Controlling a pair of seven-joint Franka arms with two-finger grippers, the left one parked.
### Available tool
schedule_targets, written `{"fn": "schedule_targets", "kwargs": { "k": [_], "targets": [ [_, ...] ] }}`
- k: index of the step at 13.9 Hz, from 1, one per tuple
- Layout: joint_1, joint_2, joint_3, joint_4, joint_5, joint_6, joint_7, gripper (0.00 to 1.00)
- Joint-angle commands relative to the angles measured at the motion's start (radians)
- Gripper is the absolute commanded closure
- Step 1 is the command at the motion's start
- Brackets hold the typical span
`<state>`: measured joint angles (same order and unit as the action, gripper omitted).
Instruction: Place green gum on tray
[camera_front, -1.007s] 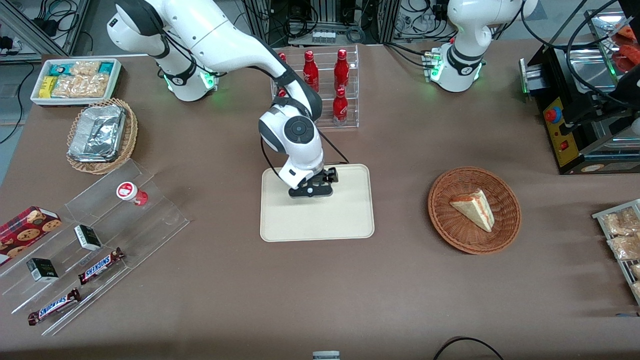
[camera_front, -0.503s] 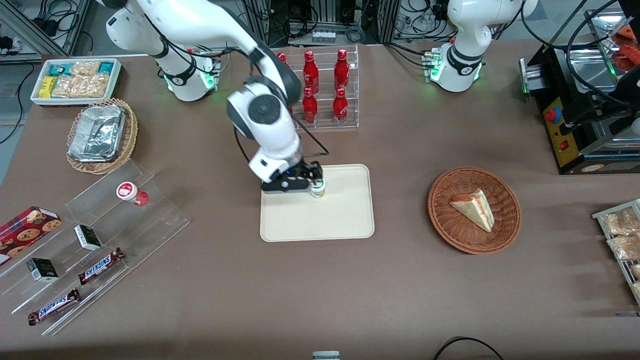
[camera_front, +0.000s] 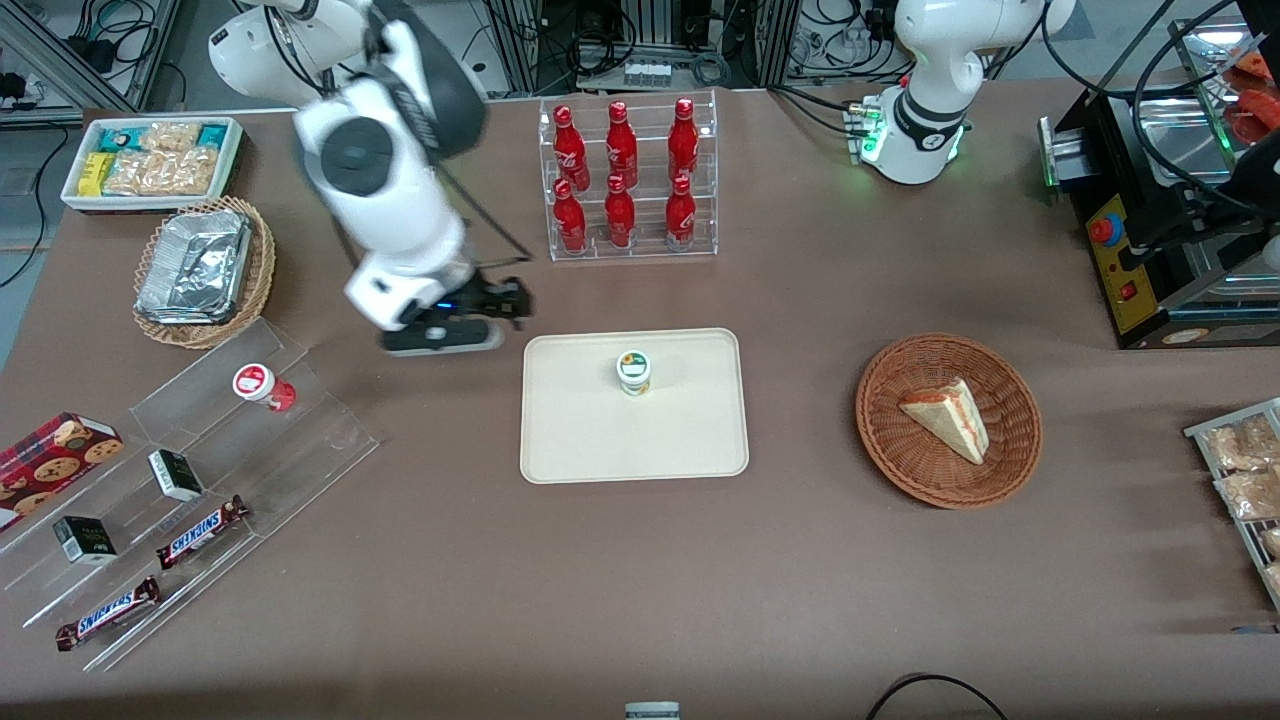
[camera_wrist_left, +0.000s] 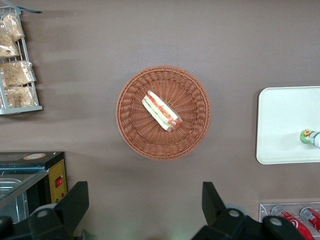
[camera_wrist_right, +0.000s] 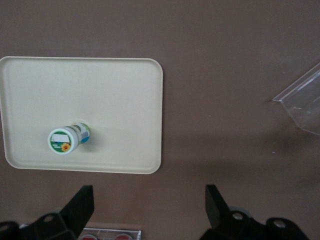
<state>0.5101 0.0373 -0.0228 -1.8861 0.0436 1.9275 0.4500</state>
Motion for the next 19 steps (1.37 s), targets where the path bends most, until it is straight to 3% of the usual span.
{"fn": "schedule_targets", "kwargs": {
  "k": [1,5,9,13,19],
  "targets": [
    [-0.1,-0.098,0.006,-0.03,0.016,-0.092,-0.079,0.01],
    [-0.283,-0.111,0.006,0.047,0.015,-0.231,-0.285,0.01],
    [-0.407,-0.102,-0.006,0.111,-0.013,-0.277,-0.436,0.01],
    [-0.424,-0.088,-0.097,0.14,-0.019,-0.28,-0.516,0.01],
    [-0.505,-0.074,-0.091,0.16,-0.017,-0.286,-0.548,0.01]
  ]
}}
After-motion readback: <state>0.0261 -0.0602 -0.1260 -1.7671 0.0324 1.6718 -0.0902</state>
